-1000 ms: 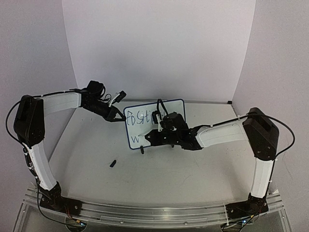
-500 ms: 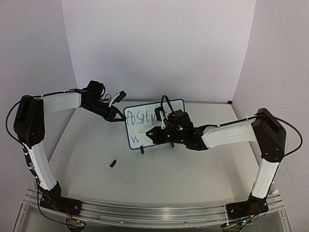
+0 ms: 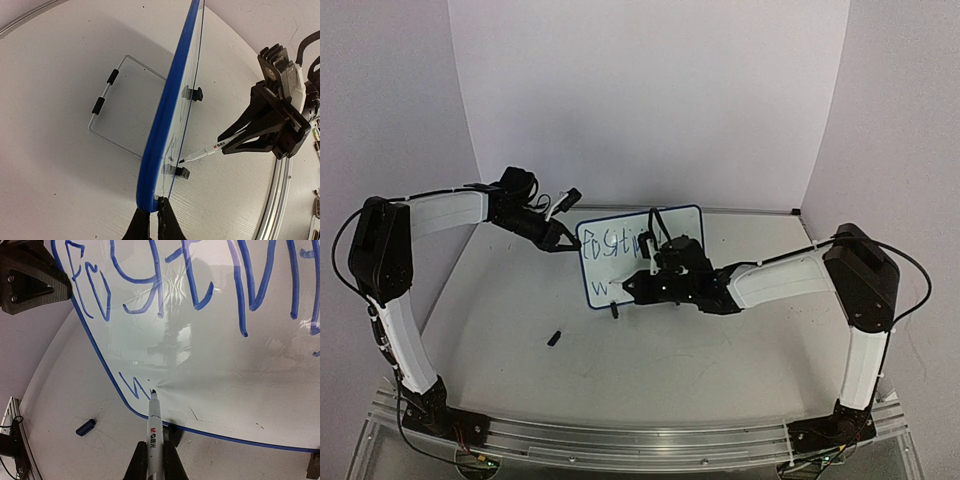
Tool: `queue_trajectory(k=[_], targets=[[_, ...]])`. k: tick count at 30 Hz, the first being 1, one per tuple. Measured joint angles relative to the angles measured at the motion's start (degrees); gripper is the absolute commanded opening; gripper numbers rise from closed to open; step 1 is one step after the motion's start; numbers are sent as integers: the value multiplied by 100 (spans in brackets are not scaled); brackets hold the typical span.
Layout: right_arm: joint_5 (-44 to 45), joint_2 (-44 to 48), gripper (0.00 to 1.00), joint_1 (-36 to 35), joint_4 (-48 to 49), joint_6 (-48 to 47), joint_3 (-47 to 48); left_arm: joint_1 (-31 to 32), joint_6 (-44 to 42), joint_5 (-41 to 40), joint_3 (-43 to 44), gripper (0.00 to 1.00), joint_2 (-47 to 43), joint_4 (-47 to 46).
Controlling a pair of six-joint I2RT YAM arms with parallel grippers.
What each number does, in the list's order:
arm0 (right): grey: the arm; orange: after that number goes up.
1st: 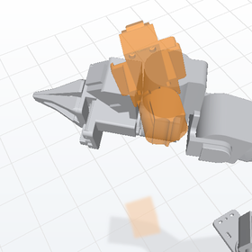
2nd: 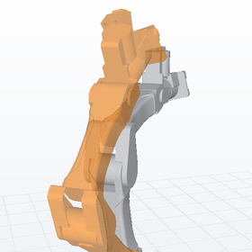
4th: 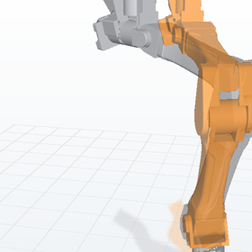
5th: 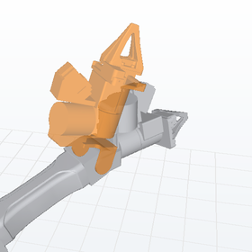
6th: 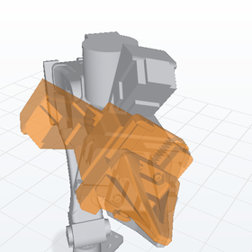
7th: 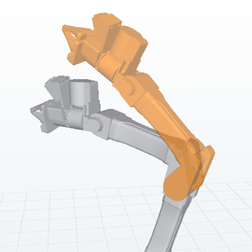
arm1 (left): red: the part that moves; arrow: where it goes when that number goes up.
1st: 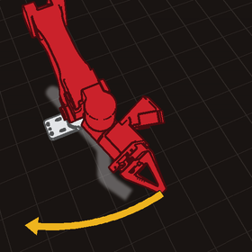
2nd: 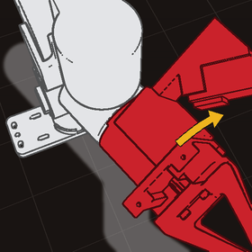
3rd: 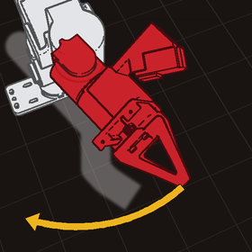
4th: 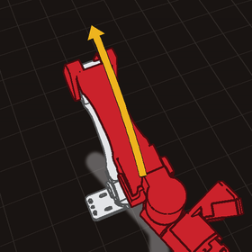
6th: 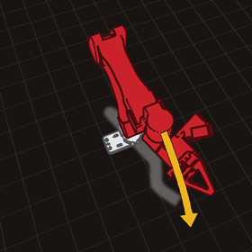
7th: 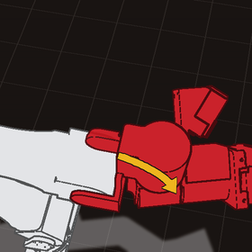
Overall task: Write a sentence on the whiteboard
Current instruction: Write on the whiteboard with the whiteboard marker without the cap.
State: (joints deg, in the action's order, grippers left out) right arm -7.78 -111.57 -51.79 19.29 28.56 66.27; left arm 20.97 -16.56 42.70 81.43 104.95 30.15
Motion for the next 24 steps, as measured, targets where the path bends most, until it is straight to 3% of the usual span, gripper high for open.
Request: queue_trajectory(k=[24], targets=[[88,-13,0,33,-94,98,13,0,0,0,0,0,0,0]])
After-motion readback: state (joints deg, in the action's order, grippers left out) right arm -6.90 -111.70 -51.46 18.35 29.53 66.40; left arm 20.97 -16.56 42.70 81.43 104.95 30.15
